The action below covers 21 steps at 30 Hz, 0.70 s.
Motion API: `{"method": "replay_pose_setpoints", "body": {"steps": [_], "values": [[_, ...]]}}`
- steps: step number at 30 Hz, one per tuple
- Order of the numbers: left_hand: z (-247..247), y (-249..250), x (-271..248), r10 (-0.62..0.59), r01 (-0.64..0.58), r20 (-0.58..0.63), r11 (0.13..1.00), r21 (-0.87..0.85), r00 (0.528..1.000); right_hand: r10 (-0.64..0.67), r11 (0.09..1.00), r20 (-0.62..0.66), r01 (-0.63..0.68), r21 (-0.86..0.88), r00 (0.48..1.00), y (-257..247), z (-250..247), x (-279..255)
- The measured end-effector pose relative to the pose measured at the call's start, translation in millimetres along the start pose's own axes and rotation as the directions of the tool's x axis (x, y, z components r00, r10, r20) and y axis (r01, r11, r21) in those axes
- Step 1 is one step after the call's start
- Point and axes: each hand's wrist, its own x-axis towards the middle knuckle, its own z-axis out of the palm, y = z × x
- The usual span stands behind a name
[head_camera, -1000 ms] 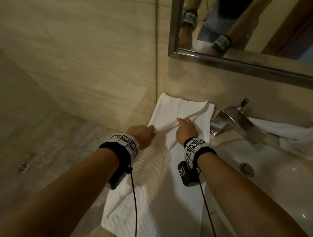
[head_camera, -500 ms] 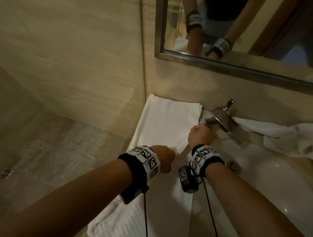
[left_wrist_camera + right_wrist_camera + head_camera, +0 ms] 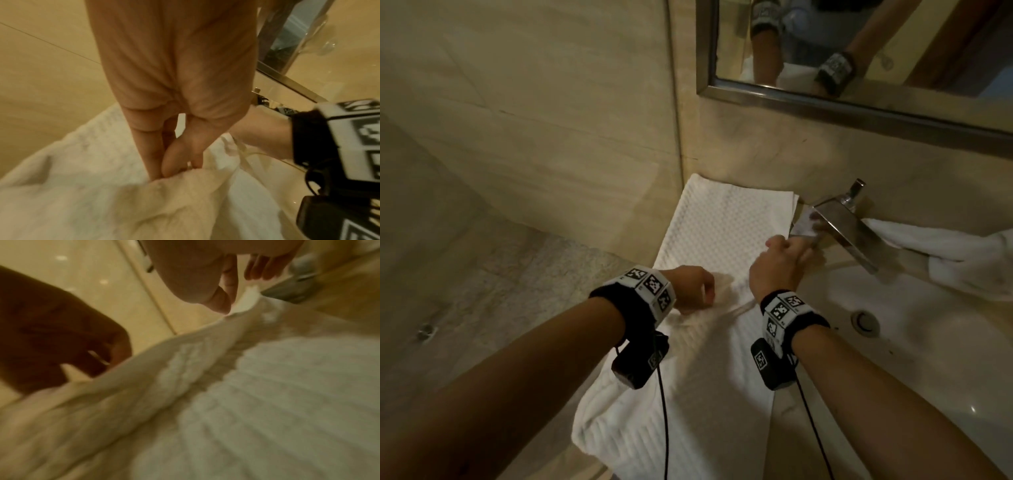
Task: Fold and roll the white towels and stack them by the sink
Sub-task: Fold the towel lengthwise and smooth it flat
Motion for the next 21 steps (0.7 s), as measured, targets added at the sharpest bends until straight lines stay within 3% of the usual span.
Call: {"method": "replay_pose_setpoints", "body": {"steps": [2, 3, 4, 6, 8, 13, 16, 21], "values": [[4.7, -9.0, -6.3, 0.007, -0.006, -0.032, 1.000, 0.028, 0.999, -0.135, 0.978, 0.077, 0.120, 0.169, 0.988, -24.4, -7.7, -16.4], [7.9, -13.4, -9.7, -0.001, 0.003, -0.060, 0.999, 0.045, 0.998, -0.161, 0.959, 0.223, 0.099, 0.264, 0.961, -35.9, -8.0, -23.7], [11.4, -19.3, -12.0, -0.012, 0.020, -0.096, 0.997, 0.076, 0.995, -0.177, 0.945, 0.395, 0.044, 0.324, 0.902, -47.1, -9.8, -31.0], [19.9, -35.6, -20.3, -0.045, 0.068, -0.142, 0.985, 0.158, 0.989, -0.150, 0.971, 0.660, -0.014, 0.237, 0.736, -58.9, -11.9, -47.1], [25.7, -52.8, -30.2, -0.065, 0.096, -0.136, 0.967, 0.236, 0.989, -0.111, 0.993, 0.722, 0.045, 0.111, 0.683, -57.0, -7.6, -55.3], [28.4, -79.2, -56.0, -0.169, 0.191, -0.089, 0.849, 0.492, 0.982, -0.095, 0.995, 0.706, 0.061, 0.072, 0.701, -55.3, -4.1, -67.9], [31.4, -81.4, -66.6, -0.218, 0.218, -0.057, 0.852, 0.476, 0.974, -0.072, 0.997, 0.679, 0.062, 0.039, 0.731, -57.8, -3.1, -75.3], [51.3, -89.2, -88.1, -0.201, 0.195, -0.028, 0.893, 0.406, 0.979, -0.072, 0.997, 0.611, 0.076, 0.021, 0.789, -60.0, 3.2, -89.9]]}}
